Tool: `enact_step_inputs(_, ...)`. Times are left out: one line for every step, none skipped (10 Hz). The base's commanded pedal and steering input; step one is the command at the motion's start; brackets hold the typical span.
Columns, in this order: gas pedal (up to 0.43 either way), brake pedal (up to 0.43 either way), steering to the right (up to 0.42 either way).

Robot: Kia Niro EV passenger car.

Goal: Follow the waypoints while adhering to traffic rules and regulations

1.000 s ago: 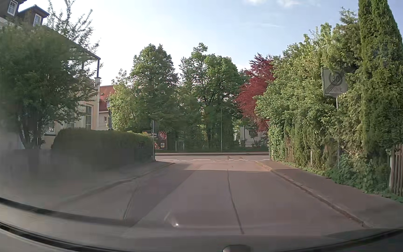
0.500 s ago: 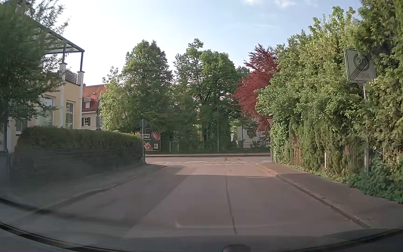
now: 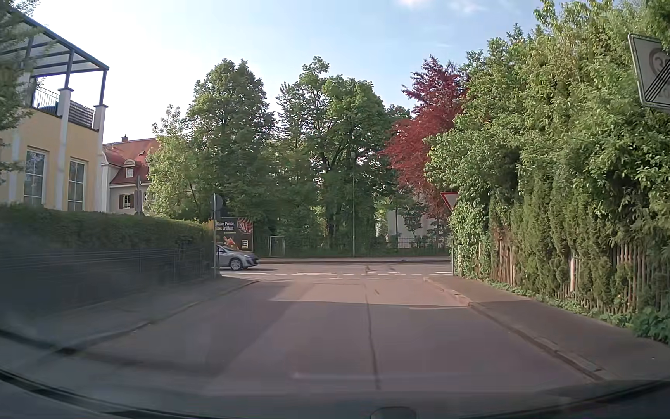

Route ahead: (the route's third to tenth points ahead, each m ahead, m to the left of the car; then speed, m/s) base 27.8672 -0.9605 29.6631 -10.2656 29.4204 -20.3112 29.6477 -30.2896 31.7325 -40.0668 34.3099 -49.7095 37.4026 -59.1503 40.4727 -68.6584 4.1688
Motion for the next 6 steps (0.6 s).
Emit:
enact_step_inputs(0.008,0.000,0.041)
enact_step_inputs(0.008,0.000,0.038)
enact_step_inputs(0.008,0.000,0.035)
enact_step_inputs(0.008,0.000,0.033)
enact_step_inputs(0.008,0.000,0.028)
enact_step_inputs(0.000,0.000,0.024)
